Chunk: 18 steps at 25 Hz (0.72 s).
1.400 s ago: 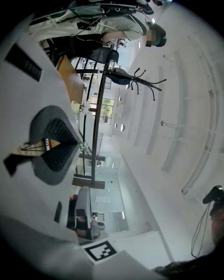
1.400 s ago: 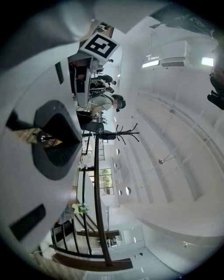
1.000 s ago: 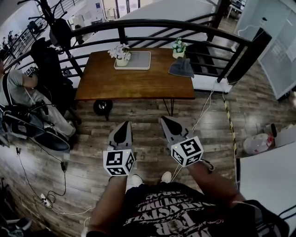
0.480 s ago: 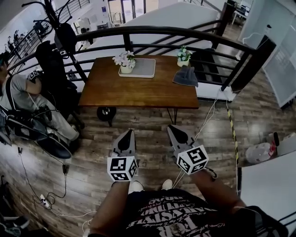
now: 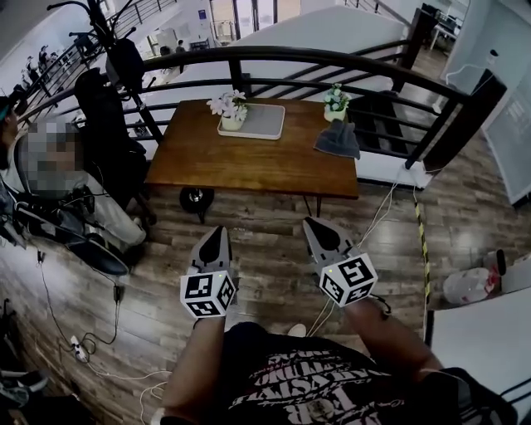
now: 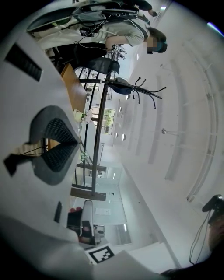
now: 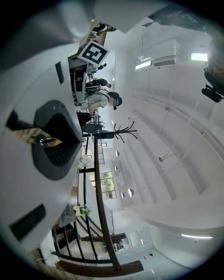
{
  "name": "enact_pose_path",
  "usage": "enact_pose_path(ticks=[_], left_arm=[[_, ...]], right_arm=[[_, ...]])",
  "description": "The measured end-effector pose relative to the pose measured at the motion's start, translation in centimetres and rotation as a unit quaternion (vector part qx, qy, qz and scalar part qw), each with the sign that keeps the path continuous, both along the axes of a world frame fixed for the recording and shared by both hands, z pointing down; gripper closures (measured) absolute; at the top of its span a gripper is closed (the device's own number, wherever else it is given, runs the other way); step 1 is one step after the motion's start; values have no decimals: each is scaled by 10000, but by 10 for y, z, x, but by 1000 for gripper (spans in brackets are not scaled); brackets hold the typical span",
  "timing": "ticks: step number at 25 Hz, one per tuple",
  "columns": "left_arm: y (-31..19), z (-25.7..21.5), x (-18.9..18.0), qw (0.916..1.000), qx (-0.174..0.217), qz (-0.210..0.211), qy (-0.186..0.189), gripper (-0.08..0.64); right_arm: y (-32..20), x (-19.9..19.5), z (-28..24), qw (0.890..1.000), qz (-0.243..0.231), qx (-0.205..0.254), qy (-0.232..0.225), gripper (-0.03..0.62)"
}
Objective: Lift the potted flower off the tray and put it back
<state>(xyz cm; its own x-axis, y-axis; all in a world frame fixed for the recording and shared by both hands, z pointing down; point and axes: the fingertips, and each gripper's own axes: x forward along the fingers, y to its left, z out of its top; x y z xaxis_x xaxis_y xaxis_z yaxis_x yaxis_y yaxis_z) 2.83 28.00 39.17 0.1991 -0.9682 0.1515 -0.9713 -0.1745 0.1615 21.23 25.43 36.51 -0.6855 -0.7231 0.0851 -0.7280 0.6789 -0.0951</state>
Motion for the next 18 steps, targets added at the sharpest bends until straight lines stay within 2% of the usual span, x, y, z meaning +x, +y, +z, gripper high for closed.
enact_pose_path(ticks=[9, 13, 18], left_arm=[[-2, 6, -21, 9996, -71, -286, -29, 561], [-15, 9, -32, 9996, -67, -287, -33, 561], [-55, 21, -53, 9998, -116, -144, -99, 561]], right_arm=[[-22, 7, 1, 10000, -90, 8, -12, 601], [-39, -9, 4, 9999, -134, 40, 62, 601], [-73, -41, 19, 9998, -86, -53, 149, 601]])
